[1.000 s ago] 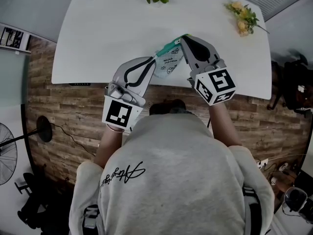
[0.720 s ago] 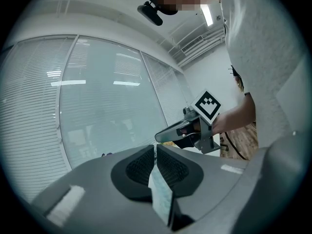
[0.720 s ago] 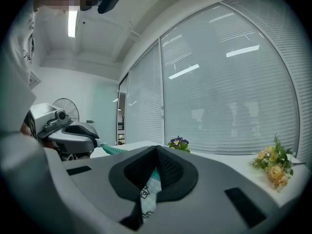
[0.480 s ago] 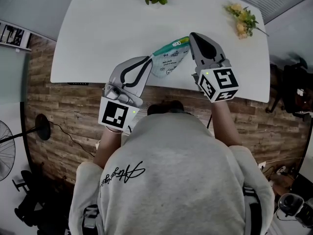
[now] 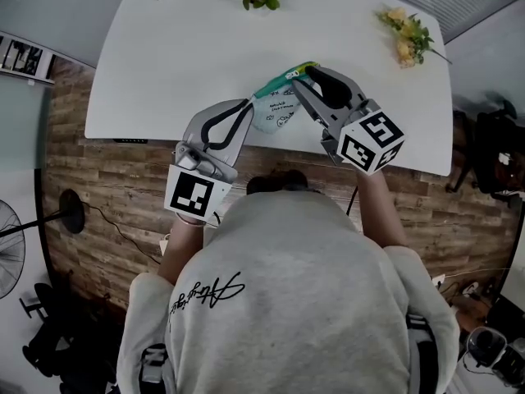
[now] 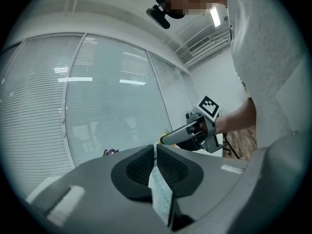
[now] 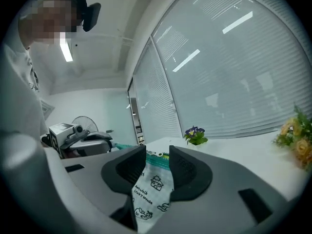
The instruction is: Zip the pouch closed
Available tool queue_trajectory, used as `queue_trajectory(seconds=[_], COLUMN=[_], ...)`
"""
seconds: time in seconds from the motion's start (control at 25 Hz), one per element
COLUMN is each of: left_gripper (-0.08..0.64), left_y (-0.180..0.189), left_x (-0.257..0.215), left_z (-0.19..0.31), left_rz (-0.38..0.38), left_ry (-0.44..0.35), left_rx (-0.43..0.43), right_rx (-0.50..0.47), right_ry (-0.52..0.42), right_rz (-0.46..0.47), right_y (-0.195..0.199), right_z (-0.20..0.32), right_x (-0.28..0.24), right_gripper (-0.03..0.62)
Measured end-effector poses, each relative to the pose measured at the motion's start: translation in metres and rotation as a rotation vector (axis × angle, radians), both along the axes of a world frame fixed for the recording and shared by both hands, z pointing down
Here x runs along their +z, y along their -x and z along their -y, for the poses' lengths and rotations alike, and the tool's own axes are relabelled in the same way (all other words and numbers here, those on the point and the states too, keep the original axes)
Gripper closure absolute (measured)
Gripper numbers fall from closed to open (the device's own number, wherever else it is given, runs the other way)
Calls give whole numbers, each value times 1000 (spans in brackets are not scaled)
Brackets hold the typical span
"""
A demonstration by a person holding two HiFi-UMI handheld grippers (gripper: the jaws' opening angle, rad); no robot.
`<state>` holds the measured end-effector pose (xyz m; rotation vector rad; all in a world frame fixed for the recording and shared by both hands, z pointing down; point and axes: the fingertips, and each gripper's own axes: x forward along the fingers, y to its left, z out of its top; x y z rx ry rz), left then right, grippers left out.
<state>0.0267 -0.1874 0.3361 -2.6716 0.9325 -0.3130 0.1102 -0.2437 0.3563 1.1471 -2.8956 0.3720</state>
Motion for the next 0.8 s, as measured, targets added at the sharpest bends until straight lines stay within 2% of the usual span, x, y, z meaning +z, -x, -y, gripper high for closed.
queue_trajectory(seconds=[0.32,0.64,0.8], left_gripper=[543,541,543], left_y=[-11,-24,-26], left_x=[15,28,33], left_z=[-11,-16,-15], left_rz=[41,105,131], left_ry=[26,26,25], left_rx=[100,183,197], right_rx=[-139,-263,-264], right_ry=[66,107,121], right_rz=[-5,-106,-118], right_y=[10,11,6], right_z=[-2,-6,-3], right_x=[8,18,21], right_gripper=[376,407,414])
